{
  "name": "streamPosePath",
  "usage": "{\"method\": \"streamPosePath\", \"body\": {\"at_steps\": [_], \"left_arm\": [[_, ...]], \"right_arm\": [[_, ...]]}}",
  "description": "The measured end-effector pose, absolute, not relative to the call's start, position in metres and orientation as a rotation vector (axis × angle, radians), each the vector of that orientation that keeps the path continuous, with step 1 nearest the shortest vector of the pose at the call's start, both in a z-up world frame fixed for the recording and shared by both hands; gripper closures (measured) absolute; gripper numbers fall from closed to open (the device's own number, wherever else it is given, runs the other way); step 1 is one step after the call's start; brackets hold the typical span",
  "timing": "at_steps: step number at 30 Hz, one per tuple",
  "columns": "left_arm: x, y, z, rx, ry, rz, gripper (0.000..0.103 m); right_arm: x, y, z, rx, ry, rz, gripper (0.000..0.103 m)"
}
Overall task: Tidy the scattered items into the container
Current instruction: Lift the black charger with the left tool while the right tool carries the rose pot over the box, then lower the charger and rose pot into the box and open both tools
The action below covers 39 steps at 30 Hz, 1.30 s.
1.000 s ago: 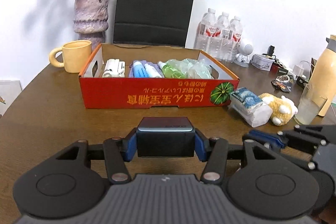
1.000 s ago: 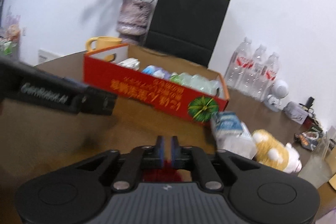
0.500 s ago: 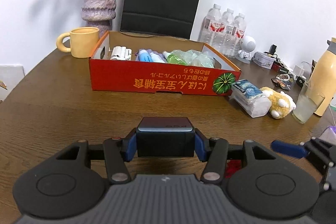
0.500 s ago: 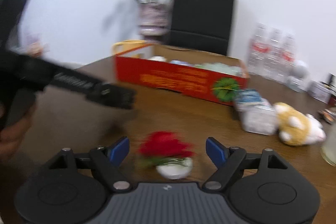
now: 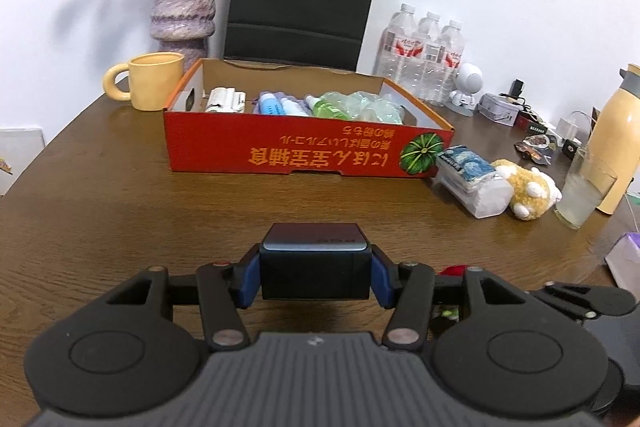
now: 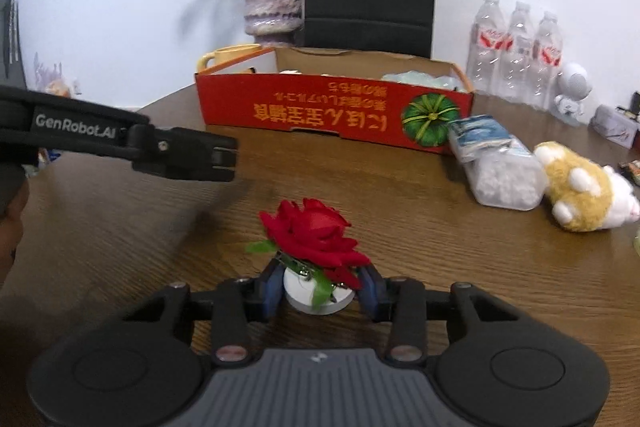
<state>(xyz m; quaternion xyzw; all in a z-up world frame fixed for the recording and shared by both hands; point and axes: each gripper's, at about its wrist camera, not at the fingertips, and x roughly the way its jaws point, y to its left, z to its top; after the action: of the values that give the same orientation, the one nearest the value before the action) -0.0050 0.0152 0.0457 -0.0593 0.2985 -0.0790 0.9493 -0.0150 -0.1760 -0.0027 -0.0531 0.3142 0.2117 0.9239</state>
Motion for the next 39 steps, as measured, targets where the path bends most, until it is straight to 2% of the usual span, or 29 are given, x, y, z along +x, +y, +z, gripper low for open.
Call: {"method": "streamPosePath", "body": {"at_steps": [8, 14, 19, 23, 24, 26, 27, 28, 32, 34, 39], "left_arm": [[0.014, 0.015, 0.084, -0.140, 0.545, -0.212, 0.049], [0.109, 0.024, 0.125, -0.202, 0.549, -0.237, 0.049], [0.206, 0.011, 0.110, -0.227, 0.702, -0.190, 0.049], [0.242, -0.002, 0.080, -0.258, 0.837, -0.202, 0.048], [0.247, -0.003, 0.072, -0.275, 0.869, -0.202, 0.048], [0.248, 0.001, 0.069, -0.290, 0.855, -0.215, 0.044], [0.246, 0.003, 0.070, -0.295, 0.838, -0.223, 0.042], [0.244, 0.005, 0.075, -0.291, 0.819, -0.229, 0.036], [0.232, 0.006, 0.102, -0.225, 0.767, -0.224, 0.021], [0.226, 0.005, 0.113, -0.169, 0.766, -0.206, 0.015], [0.208, 0.005, 0.127, -0.075, 0.800, -0.167, 0.011]], "right_arm": [[-0.009, -0.173, 0.038, -0.080, 0.532, 0.455, 0.065], [0.075, -0.175, 0.088, -0.051, 0.466, 0.408, 0.065], [0.191, -0.176, 0.093, 0.006, 0.628, 0.350, 0.064], [0.241, -0.193, 0.078, 0.099, 0.768, 0.326, 0.063], [0.243, -0.196, 0.076, 0.110, 0.785, 0.332, 0.062], [0.247, -0.200, 0.076, 0.116, 0.809, 0.345, 0.040], [0.245, -0.201, 0.078, 0.108, 0.811, 0.348, 0.023], [0.243, -0.202, 0.081, 0.099, 0.801, 0.342, 0.018], [0.240, -0.200, 0.093, 0.049, 0.808, 0.329, 0.018], [0.239, -0.198, 0.100, 0.032, 0.835, 0.312, 0.014], [0.236, -0.191, 0.104, 0.012, 0.980, 0.292, 0.013]]}}
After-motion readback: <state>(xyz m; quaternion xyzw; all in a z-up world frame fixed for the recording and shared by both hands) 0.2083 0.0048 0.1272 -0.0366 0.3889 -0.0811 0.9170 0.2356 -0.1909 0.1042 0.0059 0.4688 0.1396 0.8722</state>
